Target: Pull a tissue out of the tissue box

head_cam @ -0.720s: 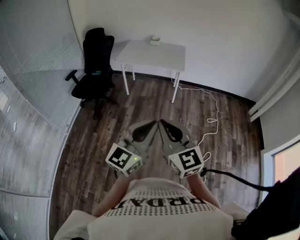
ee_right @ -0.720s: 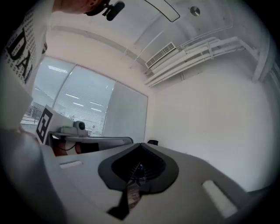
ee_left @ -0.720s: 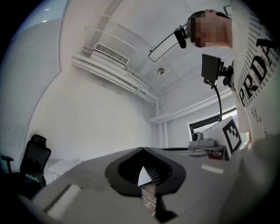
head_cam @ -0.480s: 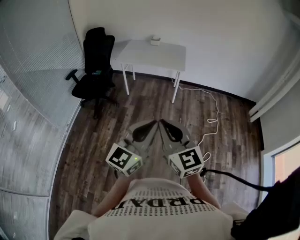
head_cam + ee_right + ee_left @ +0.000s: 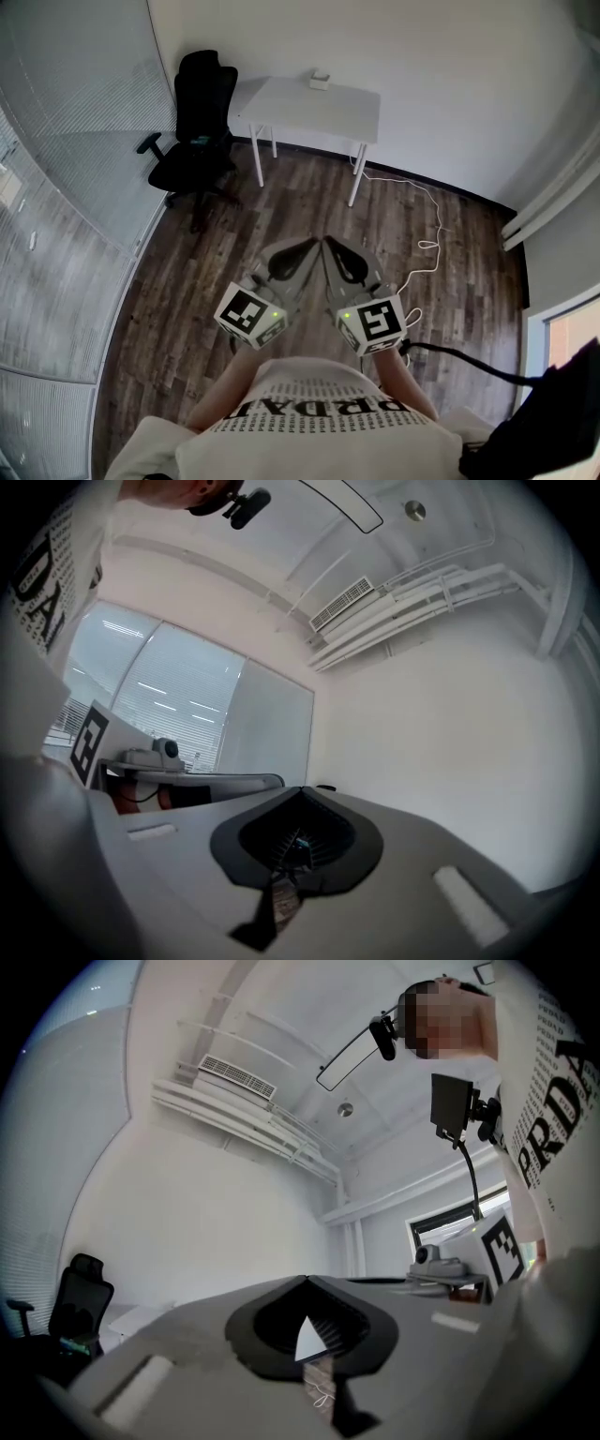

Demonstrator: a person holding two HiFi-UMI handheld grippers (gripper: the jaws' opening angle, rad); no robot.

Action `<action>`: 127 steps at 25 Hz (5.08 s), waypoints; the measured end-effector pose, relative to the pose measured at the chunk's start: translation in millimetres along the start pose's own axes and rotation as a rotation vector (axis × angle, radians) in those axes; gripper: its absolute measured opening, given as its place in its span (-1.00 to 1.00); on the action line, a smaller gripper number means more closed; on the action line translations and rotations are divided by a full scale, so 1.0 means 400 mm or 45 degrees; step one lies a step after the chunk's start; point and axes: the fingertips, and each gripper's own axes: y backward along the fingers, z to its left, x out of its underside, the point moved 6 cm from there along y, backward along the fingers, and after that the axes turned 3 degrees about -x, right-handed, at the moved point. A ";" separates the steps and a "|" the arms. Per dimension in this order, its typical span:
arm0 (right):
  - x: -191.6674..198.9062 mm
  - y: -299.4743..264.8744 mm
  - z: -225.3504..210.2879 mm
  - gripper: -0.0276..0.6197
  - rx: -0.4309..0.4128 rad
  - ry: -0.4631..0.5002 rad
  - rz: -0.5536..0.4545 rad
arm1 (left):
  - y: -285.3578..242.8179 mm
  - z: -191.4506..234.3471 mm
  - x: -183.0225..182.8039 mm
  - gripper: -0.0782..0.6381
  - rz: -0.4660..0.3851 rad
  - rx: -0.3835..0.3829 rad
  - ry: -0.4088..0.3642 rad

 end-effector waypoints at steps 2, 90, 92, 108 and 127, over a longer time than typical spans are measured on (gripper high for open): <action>0.004 -0.003 -0.001 -0.89 -0.012 -0.001 0.010 | 0.002 0.006 0.009 -0.81 0.010 0.004 -0.029; 0.186 -0.586 -0.461 -0.89 -0.005 -0.081 0.152 | -0.470 0.580 0.188 -0.81 0.143 0.007 0.086; 0.191 -0.592 -0.505 -0.89 -0.007 -0.093 0.151 | -0.513 0.585 0.195 -0.81 0.151 0.003 0.087; 0.242 -0.614 -0.762 -0.89 -0.093 -0.122 0.143 | -0.761 0.596 0.265 -0.81 0.175 -0.076 0.094; 0.271 -0.759 -0.887 -0.89 -0.117 -0.171 0.119 | -0.883 0.732 0.299 -0.81 0.179 -0.121 0.122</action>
